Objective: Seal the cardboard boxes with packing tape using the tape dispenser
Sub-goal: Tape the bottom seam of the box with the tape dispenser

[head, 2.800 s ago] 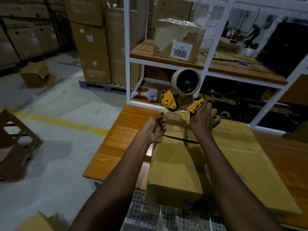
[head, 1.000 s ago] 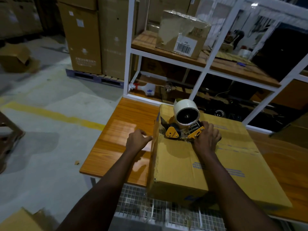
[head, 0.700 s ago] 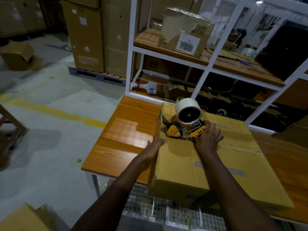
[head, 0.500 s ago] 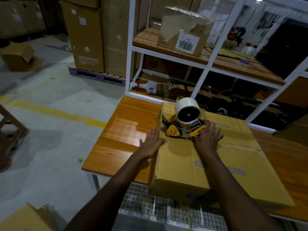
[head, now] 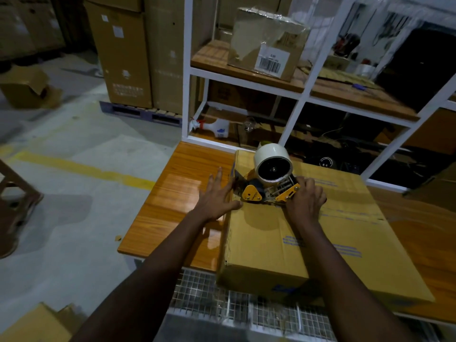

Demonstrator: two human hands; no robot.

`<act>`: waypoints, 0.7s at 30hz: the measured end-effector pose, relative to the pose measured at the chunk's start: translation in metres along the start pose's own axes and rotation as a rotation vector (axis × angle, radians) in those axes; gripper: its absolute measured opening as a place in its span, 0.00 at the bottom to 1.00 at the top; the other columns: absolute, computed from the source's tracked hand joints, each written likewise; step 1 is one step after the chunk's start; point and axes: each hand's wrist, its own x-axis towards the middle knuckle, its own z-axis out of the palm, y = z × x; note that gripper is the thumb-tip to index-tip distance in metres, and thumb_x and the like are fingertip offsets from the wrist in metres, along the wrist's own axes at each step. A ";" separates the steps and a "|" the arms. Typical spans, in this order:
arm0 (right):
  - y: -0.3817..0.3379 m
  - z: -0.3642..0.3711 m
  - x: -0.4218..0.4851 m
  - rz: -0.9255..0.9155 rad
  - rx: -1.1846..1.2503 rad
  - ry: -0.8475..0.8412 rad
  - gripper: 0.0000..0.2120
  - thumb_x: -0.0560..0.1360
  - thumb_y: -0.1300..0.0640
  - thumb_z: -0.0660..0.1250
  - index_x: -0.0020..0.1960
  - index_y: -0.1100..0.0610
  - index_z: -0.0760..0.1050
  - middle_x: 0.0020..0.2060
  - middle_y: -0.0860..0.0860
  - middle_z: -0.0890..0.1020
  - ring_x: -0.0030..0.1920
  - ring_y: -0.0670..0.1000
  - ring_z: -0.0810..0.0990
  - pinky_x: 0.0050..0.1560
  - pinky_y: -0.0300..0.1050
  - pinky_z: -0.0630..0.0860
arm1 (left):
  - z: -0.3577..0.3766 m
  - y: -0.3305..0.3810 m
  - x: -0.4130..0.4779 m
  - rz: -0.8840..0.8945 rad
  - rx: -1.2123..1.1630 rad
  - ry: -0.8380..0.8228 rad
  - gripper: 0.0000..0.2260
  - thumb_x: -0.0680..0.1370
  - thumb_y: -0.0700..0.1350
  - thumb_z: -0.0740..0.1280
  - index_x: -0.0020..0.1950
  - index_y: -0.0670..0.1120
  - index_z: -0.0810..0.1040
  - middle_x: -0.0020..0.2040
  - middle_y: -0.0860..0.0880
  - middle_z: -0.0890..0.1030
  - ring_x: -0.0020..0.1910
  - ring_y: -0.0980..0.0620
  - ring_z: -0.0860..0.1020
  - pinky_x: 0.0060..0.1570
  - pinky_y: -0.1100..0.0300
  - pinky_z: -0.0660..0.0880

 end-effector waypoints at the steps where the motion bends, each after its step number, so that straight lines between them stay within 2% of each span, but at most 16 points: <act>1: 0.000 0.000 0.000 0.001 -0.001 -0.003 0.22 0.71 0.56 0.69 0.64 0.53 0.71 0.55 0.55 0.74 0.54 0.60 0.71 0.58 0.58 0.64 | 0.001 -0.002 0.001 0.011 0.009 0.015 0.40 0.71 0.70 0.58 0.80 0.62 0.47 0.79 0.49 0.33 0.78 0.39 0.38 0.71 0.29 0.48; 7: 0.000 -0.004 0.005 -0.012 -0.022 -0.030 0.22 0.72 0.56 0.68 0.65 0.51 0.71 0.55 0.54 0.73 0.53 0.59 0.71 0.57 0.57 0.64 | 0.010 -0.002 -0.001 0.005 -0.007 0.141 0.38 0.69 0.67 0.54 0.79 0.56 0.58 0.81 0.52 0.41 0.79 0.42 0.44 0.71 0.32 0.51; 11: 0.008 -0.002 0.004 -0.054 -0.020 -0.004 0.20 0.71 0.56 0.66 0.63 0.51 0.71 0.53 0.54 0.73 0.51 0.59 0.71 0.54 0.56 0.64 | 0.015 -0.001 0.000 -0.004 0.008 0.205 0.39 0.68 0.64 0.50 0.78 0.52 0.59 0.82 0.51 0.45 0.79 0.42 0.47 0.70 0.33 0.53; 17: 0.050 -0.006 0.012 -0.041 -0.028 0.013 0.21 0.69 0.57 0.69 0.61 0.50 0.70 0.52 0.54 0.73 0.49 0.59 0.71 0.52 0.56 0.64 | 0.011 0.008 -0.007 -0.017 -0.013 0.219 0.32 0.68 0.63 0.52 0.74 0.61 0.63 0.81 0.50 0.50 0.79 0.42 0.49 0.68 0.33 0.53; 21: 0.101 -0.015 0.019 -0.045 -0.061 0.030 0.21 0.69 0.58 0.69 0.60 0.50 0.69 0.52 0.55 0.72 0.49 0.59 0.70 0.52 0.56 0.64 | 0.008 0.008 -0.006 -0.052 0.027 0.212 0.31 0.69 0.62 0.53 0.73 0.64 0.62 0.81 0.49 0.52 0.78 0.43 0.53 0.66 0.33 0.59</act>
